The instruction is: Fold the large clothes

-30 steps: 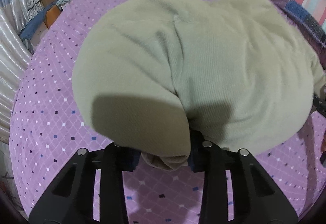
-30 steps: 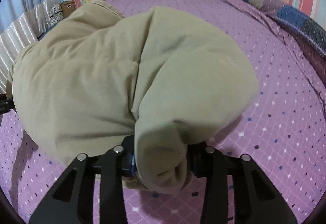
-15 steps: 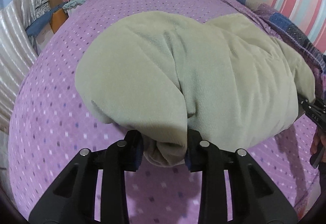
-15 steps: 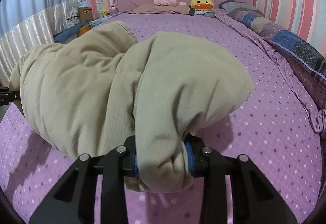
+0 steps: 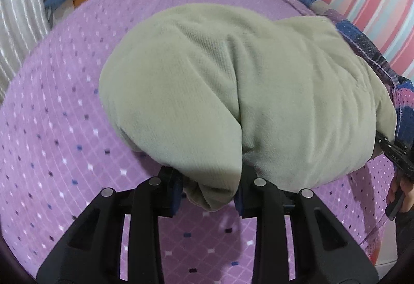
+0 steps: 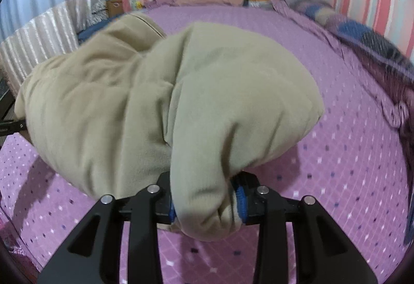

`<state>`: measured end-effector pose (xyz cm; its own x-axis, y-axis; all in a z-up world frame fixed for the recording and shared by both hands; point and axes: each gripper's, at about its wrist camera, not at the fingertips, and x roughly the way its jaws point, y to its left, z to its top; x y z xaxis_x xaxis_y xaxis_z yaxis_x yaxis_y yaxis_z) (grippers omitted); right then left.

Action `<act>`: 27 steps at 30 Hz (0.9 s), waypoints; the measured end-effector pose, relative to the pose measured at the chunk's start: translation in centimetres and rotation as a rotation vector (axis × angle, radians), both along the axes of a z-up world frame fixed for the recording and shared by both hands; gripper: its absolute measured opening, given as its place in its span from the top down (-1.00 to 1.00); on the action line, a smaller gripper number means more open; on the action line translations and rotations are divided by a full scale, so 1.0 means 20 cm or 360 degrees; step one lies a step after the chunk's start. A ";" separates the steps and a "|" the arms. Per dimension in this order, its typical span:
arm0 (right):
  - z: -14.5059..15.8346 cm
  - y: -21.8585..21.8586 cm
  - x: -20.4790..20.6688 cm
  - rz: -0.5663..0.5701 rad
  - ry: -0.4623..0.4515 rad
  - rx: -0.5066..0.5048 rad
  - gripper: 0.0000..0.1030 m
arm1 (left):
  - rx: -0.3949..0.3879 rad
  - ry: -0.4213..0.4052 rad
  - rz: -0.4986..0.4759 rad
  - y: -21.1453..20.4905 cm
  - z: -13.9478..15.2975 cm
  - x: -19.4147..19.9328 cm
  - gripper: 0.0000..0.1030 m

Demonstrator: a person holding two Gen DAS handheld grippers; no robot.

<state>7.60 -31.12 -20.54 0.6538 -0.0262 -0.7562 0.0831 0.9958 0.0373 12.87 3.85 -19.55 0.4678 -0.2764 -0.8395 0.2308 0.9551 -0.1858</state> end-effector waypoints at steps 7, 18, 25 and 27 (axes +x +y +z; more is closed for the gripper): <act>-0.11 -0.12 0.03 -0.0128 0.0057 0.0141 -0.16 | 0.0008 -0.0032 0.0007 0.01 -0.05 -0.01 -0.05; -0.01 -0.12 -0.22 -0.0424 -0.0163 0.0103 -0.94 | 0.0000 -0.0188 0.0190 0.22 0.07 -0.23 -0.94; 0.19 0.16 -0.33 -0.0385 -0.0316 0.0032 -0.96 | 0.0187 -0.0317 0.0230 0.04 0.25 -0.44 -0.94; 0.23 0.24 -0.34 -0.0348 -0.0301 0.0018 -0.96 | 0.0244 -0.0330 0.0216 -0.03 0.29 -0.50 -0.94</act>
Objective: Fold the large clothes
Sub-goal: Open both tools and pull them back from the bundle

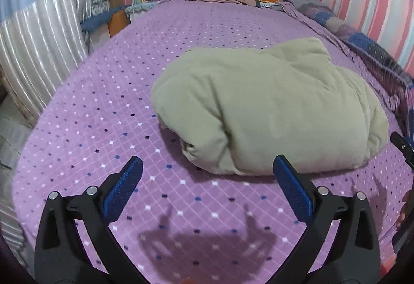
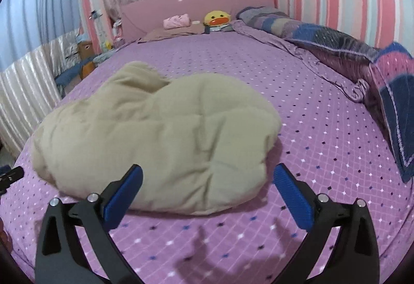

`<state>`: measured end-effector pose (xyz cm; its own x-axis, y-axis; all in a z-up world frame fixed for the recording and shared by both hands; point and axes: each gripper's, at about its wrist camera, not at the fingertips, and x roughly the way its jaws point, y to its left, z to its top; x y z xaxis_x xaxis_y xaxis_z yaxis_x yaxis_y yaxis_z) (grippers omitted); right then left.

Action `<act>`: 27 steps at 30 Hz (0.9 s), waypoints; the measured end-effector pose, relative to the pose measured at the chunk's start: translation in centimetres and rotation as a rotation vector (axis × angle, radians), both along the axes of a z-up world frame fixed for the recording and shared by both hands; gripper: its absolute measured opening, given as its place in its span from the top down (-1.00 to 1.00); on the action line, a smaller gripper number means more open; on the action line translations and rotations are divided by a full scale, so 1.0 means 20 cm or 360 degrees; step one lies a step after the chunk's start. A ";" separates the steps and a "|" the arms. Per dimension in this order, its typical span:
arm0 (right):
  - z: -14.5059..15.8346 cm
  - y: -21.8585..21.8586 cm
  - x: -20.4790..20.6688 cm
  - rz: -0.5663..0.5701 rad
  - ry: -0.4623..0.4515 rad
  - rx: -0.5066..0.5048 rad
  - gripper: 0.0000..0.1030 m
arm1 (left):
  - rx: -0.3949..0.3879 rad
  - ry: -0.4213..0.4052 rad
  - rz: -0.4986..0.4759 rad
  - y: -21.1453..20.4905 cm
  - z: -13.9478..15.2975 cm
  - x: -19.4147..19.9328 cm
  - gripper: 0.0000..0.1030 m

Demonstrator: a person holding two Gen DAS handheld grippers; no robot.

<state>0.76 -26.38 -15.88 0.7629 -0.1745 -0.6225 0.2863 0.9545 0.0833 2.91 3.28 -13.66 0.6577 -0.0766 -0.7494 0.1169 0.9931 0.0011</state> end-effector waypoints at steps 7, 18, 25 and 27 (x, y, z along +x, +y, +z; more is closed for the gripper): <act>0.14 0.19 -0.13 0.0093 -0.0051 -0.0049 -0.96 | 0.0001 0.0001 -0.0045 -0.16 0.17 -0.14 -0.94; 0.43 0.32 -0.25 0.0036 -0.0038 -0.0079 -0.96 | -0.0056 -0.0208 -0.0013 -0.22 0.55 -0.33 -0.94; 0.50 0.34 -0.25 0.0019 -0.0035 -0.0057 -0.96 | 0.0014 -0.0217 -0.0012 -0.26 0.59 -0.35 -0.94; 0.51 0.33 -0.25 0.0012 -0.0027 -0.0039 -0.96 | -0.0003 -0.0212 -0.0019 -0.26 0.60 -0.34 -0.94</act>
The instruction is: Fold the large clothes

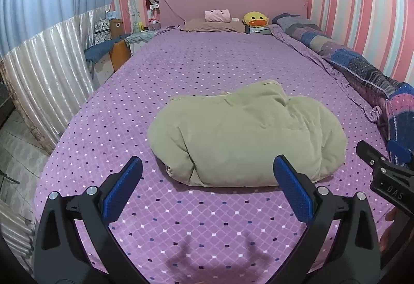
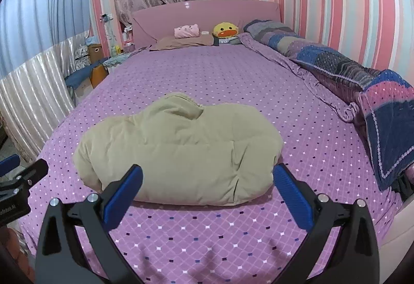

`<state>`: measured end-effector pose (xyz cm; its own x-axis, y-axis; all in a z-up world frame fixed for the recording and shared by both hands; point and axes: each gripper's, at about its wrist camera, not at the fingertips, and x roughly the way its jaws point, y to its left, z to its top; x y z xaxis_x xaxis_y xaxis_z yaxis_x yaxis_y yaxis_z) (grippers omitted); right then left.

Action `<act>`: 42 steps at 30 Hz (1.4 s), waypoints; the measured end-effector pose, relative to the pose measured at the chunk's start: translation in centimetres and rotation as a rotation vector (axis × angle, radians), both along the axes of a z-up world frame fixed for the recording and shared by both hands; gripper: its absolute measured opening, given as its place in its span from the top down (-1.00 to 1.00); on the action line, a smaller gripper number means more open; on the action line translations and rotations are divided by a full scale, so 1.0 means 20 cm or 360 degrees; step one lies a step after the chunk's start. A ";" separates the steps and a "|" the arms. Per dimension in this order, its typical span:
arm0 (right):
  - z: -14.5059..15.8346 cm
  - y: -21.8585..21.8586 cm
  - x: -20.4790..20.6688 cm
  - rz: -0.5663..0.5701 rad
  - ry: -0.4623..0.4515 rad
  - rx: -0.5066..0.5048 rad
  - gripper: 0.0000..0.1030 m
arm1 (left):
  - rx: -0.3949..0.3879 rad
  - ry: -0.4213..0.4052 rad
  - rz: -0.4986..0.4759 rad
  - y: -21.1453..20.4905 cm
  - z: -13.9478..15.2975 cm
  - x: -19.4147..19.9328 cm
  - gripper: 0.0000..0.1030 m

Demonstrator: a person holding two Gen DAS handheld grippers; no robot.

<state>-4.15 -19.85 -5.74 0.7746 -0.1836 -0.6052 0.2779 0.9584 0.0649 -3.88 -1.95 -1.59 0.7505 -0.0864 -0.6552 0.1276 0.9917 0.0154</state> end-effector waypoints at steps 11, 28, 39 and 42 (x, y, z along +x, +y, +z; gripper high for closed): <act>0.04 0.03 0.05 0.0001 0.0022 -0.0025 -0.96 | -0.0003 -0.0002 -0.0007 -0.01 0.01 0.01 -0.94; 0.04 0.02 0.13 -0.0028 0.0057 -0.0034 -0.96 | 0.0002 0.0025 0.0005 -0.01 0.03 0.07 -0.94; 0.04 0.04 0.14 -0.0018 0.0059 -0.0049 -0.96 | -0.0004 0.0027 0.0020 0.02 0.04 0.07 -0.94; 0.04 0.04 0.14 -0.0011 0.0065 -0.0046 -0.96 | -0.0002 0.0032 0.0016 0.02 0.03 0.07 -0.94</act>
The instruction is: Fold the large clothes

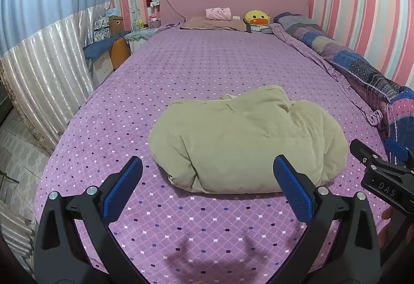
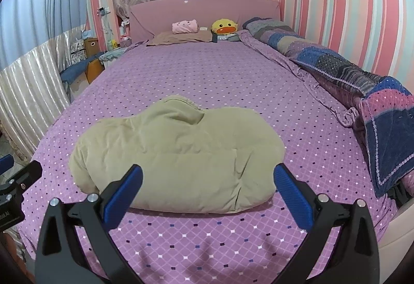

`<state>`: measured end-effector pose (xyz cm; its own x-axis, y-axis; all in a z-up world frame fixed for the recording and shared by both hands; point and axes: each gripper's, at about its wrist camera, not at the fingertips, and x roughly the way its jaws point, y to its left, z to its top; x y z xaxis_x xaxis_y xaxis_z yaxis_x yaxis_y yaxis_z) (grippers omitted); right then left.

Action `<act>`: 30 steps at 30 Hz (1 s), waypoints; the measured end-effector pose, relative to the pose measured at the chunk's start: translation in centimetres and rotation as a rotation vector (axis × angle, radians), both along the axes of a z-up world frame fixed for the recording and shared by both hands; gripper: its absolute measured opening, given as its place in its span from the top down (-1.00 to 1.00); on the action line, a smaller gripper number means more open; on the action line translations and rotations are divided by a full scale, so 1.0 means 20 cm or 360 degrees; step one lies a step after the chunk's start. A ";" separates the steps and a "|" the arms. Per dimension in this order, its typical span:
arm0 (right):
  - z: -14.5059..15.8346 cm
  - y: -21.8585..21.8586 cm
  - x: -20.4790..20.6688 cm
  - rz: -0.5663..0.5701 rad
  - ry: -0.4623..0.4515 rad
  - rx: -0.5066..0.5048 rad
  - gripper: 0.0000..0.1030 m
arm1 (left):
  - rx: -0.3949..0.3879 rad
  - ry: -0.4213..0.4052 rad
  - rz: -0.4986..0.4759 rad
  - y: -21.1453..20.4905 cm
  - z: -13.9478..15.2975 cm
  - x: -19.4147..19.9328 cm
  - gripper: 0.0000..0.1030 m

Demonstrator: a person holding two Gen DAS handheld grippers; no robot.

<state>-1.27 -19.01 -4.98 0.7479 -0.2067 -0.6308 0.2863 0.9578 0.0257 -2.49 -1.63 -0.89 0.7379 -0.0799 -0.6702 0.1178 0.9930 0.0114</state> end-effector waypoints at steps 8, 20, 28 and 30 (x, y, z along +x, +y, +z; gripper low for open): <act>-0.01 0.00 0.00 -0.0006 0.0009 -0.0011 -0.96 | 0.0005 0.0007 -0.0026 -0.01 0.00 0.01 -0.94; -0.02 0.00 0.00 -0.0022 0.0012 -0.0018 -0.96 | -0.0004 0.0038 -0.0030 -0.01 -0.01 0.03 -0.94; -0.02 0.01 0.00 -0.0020 0.0009 -0.0015 -0.96 | -0.0004 0.0025 -0.0035 -0.02 0.00 0.02 -0.94; -0.02 0.01 0.00 -0.0020 0.0010 -0.0016 -0.96 | -0.0006 0.0027 -0.0039 -0.02 0.00 0.01 -0.94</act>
<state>-1.25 -18.85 -5.39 0.7414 -0.2224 -0.6332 0.2982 0.9544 0.0141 -2.20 -2.03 -0.95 0.7243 -0.1004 -0.6821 0.1424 0.9898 0.0055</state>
